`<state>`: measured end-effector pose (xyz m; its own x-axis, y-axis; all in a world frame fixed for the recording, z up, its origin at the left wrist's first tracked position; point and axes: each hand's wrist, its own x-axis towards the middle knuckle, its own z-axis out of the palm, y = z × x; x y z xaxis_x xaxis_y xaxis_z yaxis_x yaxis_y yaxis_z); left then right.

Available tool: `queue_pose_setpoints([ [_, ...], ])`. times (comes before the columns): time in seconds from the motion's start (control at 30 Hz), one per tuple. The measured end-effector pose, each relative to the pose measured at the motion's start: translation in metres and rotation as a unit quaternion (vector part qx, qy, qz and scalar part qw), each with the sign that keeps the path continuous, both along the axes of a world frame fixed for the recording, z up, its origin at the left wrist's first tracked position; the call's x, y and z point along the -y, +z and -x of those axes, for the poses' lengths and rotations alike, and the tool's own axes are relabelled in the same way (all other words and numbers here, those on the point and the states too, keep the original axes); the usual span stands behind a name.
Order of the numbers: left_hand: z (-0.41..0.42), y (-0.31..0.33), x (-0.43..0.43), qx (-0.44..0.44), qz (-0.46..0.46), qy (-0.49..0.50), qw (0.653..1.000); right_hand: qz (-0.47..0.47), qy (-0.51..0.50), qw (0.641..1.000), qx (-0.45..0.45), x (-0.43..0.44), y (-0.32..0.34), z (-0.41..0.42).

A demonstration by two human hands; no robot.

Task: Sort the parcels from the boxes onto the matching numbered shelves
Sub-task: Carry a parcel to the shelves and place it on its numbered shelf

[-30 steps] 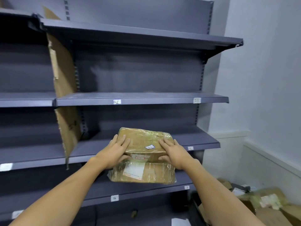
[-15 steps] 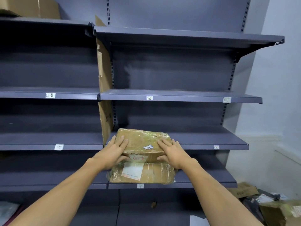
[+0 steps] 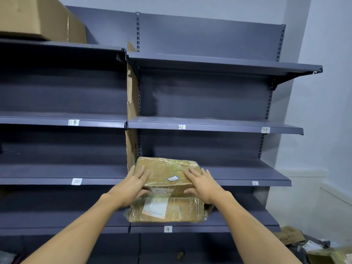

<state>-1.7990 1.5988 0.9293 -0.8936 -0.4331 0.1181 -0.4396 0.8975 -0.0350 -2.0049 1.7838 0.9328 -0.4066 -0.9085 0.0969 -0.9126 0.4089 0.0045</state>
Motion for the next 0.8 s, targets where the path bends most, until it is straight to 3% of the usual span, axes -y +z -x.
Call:
queue_pose_setpoints([
  [0.8,0.044,0.181,0.081,-0.17,0.147,-0.019,0.974,0.143,0.029,0.98,-0.133,0.057,0.197,0.039],
])
